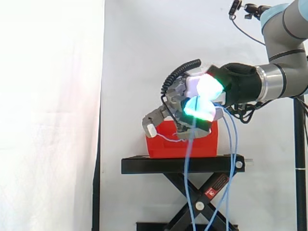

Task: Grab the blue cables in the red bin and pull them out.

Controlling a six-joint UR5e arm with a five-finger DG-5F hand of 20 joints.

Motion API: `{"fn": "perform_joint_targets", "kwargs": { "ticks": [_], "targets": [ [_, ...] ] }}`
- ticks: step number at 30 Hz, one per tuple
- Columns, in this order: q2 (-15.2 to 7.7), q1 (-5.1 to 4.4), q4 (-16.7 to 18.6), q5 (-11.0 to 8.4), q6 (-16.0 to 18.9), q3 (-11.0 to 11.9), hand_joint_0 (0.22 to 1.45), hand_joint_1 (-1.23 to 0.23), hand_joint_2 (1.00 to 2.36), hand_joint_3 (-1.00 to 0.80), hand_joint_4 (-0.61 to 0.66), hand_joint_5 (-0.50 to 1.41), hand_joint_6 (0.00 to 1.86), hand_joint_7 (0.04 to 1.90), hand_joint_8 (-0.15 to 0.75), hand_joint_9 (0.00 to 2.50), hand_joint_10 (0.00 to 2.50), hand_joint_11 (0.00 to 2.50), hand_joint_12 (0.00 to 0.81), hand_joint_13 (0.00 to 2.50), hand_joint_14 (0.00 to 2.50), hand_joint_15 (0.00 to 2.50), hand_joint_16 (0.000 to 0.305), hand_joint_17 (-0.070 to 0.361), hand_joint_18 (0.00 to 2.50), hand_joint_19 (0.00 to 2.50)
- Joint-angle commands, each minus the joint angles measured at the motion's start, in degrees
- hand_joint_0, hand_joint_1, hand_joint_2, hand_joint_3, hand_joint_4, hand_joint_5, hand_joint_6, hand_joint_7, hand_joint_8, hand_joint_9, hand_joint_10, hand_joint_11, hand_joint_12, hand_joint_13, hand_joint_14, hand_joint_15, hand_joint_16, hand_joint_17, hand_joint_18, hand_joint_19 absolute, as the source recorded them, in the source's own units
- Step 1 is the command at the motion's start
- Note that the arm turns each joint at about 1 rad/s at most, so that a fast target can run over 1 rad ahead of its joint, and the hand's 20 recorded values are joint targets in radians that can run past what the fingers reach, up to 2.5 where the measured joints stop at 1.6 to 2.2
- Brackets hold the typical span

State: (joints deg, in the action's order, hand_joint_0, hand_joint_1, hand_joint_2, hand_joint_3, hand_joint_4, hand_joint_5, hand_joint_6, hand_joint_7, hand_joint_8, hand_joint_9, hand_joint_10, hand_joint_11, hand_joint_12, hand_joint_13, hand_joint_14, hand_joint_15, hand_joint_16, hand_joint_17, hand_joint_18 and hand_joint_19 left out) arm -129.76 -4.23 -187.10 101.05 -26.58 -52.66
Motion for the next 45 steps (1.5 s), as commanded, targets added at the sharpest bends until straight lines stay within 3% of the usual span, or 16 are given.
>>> {"fn": "perform_joint_targets", "kwargs": {
  "ticks": [1,17,22,40,45],
  "targets": [
    [0.0,-0.16,0.0,-0.16,0.0,0.0,0.86,-0.98,1.0,-1.0,0.12,0.67,0.8,0.34,0.287,0.14,0.01,1.08,0.349,0.95,2.5,0.08,0.04,0.09,1.07,1.53],
    [0.7,-0.25,-0.3,-0.24,-0.1,-0.1,0.87,-0.98,1.0,-1.0,0.11,0.7,0.66,0.42,0.252,0.0,0.02,0.68,0.366,1.0,2.5,0.0,0.041,0.093,1.07,1.33],
    [0.7,-0.16,-0.3,-0.07,-0.1,-0.1,0.87,-0.98,1.0,-1.0,0.11,0.69,0.75,0.37,0.281,0.01,0.02,0.88,0.369,1.01,2.5,0.0,0.041,0.093,1.04,1.19],
    [0.7,-0.6,-0.3,-0.33,-0.1,-0.2,0.88,-0.97,1.0,-1.0,0.11,0.66,0.83,0.34,0.312,0.22,0.0,1.27,0.357,1.01,2.5,0.0,0.04,0.09,1.03,1.14],
    [1.0,-0.6,-0.3,-0.33,-0.1,-0.2,0.87,-0.95,1.0,-1.0,0.11,0.66,0.84,0.33,0.313,0.25,0.0,1.27,0.361,1.03,2.5,0.0,0.04,0.091,1.04,1.11]
  ]
}}
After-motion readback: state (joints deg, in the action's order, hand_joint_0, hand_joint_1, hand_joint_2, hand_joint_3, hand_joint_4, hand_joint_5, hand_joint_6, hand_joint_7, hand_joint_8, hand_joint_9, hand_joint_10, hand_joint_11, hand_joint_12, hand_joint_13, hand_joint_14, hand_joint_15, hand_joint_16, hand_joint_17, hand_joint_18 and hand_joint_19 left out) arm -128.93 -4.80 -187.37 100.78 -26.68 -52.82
